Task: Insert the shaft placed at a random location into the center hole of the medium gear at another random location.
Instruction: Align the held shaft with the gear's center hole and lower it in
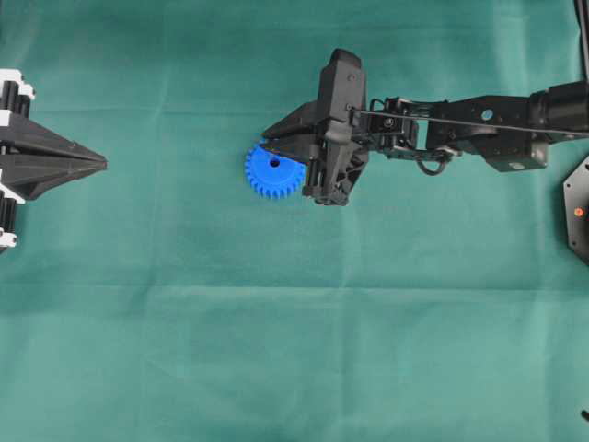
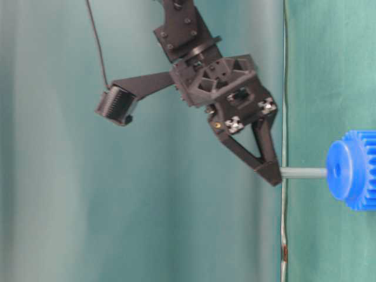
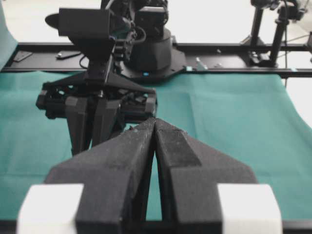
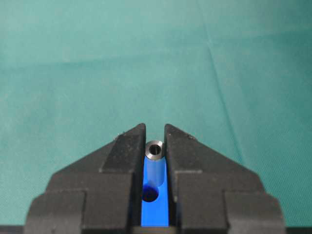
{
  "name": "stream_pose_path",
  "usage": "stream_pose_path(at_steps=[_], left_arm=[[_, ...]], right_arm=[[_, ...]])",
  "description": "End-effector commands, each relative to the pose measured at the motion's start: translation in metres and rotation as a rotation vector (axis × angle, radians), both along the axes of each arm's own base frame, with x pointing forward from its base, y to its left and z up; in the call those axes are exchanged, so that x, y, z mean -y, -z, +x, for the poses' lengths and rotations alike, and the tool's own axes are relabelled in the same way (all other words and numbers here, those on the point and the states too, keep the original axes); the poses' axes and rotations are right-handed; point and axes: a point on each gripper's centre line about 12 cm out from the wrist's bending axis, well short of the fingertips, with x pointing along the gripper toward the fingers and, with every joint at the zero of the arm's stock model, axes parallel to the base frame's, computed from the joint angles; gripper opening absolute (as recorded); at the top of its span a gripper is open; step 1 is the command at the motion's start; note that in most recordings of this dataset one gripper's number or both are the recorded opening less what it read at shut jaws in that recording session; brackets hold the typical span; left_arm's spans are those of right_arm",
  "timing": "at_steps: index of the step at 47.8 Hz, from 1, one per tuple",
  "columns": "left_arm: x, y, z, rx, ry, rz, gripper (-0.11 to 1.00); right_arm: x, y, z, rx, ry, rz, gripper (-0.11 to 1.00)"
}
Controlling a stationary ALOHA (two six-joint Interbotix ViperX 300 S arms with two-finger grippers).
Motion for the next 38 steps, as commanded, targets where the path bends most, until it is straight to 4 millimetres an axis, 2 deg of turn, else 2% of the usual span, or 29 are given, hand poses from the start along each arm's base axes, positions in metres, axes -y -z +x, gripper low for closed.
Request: stream_pose_path(at_steps=[1, 17, 38], left_arm=[[0.000, -0.008, 0.003, 0.020, 0.002, 0.000, 0.00], [0.001, -0.008, 0.003, 0.017, 0.003, 0.001, 0.00], [0.000, -0.007, 0.003, 0.012, 0.002, -0.002, 0.00]], right_arm=[[-0.001, -0.023, 0.004, 0.048, -0.004, -0.009, 0.12], [-0.003, -0.020, 0.005, 0.036, -0.009, -0.005, 0.12], [-0.003, 0.004, 0.008, -0.010, -0.003, 0.008, 0.12]])
